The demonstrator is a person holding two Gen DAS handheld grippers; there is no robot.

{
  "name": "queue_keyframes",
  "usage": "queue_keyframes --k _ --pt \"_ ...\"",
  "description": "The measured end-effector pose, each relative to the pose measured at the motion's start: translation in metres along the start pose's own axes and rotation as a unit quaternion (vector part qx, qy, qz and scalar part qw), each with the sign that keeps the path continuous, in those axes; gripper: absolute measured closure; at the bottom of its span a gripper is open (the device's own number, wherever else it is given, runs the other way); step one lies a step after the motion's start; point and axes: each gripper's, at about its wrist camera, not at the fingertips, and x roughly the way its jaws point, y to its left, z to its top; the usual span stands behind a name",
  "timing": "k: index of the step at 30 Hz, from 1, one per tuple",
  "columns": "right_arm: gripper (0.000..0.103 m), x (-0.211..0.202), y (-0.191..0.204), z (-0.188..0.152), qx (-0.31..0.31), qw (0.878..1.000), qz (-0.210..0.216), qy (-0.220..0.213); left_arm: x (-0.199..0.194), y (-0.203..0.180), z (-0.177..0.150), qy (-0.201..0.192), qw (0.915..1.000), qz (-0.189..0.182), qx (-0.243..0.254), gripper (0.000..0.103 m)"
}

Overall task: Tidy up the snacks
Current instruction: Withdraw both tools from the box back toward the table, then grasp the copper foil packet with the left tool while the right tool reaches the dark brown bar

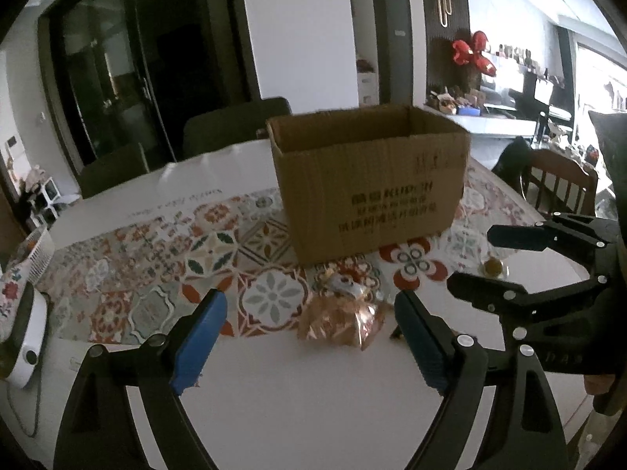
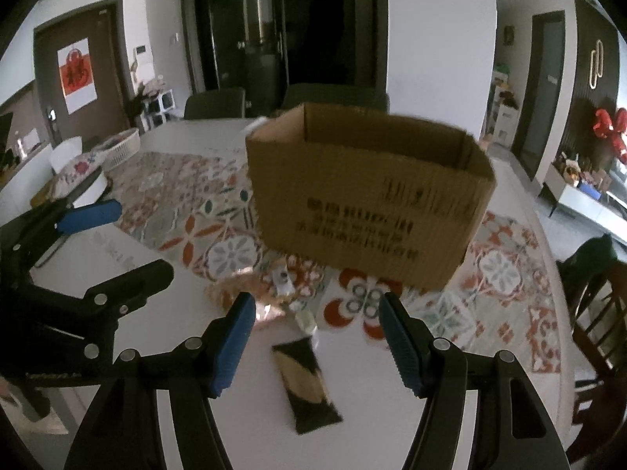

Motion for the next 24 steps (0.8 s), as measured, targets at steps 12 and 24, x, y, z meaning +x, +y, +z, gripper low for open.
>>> queue_keyframes --k 12,24 --pt "0.037 0.038 0.008 -0.035 0.003 0.997 0.014 0.079 0.042 0.002 -0.025 0.048 0.9984 -0.03 0.001 0.015" --pt "0.037 0.067 0.005 -0.05 0.009 0.993 0.018 0.119 0.085 0.002 -0.026 0.078 0.9959 -0.045 -0.01 0.015"
